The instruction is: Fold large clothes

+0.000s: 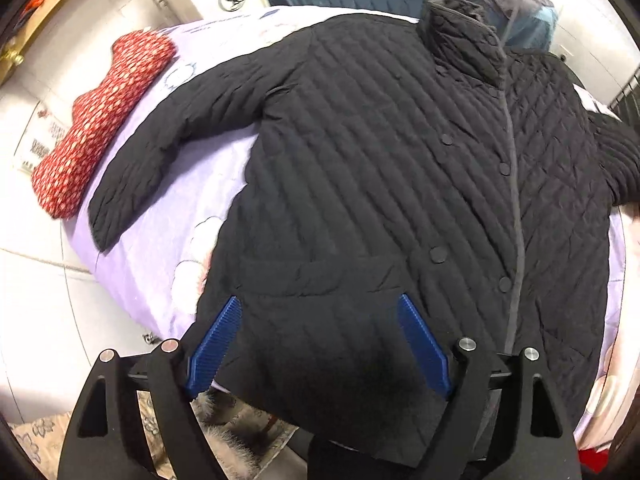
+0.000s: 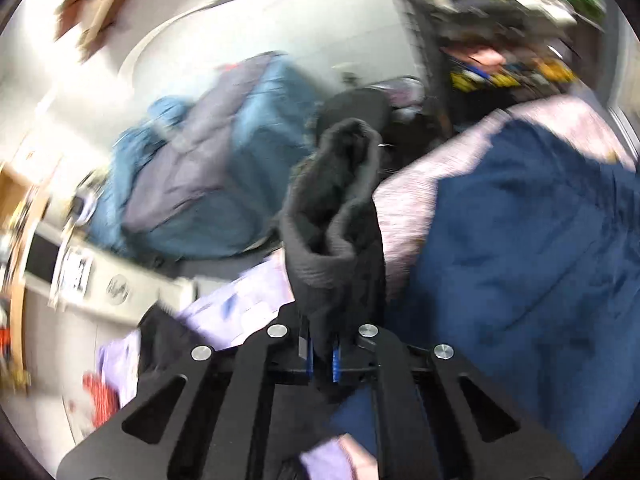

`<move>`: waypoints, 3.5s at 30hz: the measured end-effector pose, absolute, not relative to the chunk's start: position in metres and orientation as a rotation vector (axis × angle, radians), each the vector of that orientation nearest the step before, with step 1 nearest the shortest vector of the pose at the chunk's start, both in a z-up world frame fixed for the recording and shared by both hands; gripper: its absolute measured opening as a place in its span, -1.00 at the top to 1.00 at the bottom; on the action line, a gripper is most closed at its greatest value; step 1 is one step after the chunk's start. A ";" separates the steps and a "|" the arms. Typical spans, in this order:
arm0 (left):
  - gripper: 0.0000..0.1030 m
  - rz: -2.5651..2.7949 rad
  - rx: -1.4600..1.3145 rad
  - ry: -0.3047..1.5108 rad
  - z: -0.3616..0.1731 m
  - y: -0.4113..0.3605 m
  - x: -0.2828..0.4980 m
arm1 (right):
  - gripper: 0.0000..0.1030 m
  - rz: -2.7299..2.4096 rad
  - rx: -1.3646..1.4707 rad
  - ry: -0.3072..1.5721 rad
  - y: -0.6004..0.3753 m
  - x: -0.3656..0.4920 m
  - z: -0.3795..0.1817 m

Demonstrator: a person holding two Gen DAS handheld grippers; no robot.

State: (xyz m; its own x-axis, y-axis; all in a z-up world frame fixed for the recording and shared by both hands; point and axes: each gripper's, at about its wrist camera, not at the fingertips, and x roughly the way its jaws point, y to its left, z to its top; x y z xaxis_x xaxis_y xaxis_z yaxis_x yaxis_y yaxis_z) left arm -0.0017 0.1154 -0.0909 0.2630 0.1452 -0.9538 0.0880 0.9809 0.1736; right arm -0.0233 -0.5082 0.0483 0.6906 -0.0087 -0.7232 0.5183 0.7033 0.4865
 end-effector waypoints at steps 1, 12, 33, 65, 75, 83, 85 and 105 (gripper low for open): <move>-0.53 0.028 0.214 1.306 -0.091 0.112 0.000 | 0.88 -0.291 0.730 0.742 -0.500 -0.026 0.060; -0.54 -0.099 0.233 1.256 -0.087 0.073 0.024 | 0.91 -0.324 0.746 0.511 -0.513 -0.119 0.169; -0.58 -0.025 0.200 1.251 -0.097 0.120 0.023 | 0.90 -0.140 0.486 0.729 -0.349 -0.018 0.136; -0.65 0.141 0.176 1.299 -0.118 0.220 0.039 | -0.54 0.285 0.103 1.187 0.025 0.091 -0.070; -0.61 -0.060 0.248 1.212 -0.102 0.137 0.083 | -0.54 -0.120 0.087 1.136 -0.116 0.057 -0.076; -0.64 -0.256 0.359 1.167 -0.115 0.033 0.135 | -0.55 -0.142 0.115 1.308 -0.165 0.050 -0.128; -0.68 -0.263 0.375 1.210 -0.134 0.020 0.147 | -0.56 -0.144 0.123 1.332 -0.165 0.051 -0.139; -0.91 -0.247 0.258 1.425 -0.219 0.012 0.166 | -0.90 -0.193 0.016 1.435 -0.147 0.083 -0.200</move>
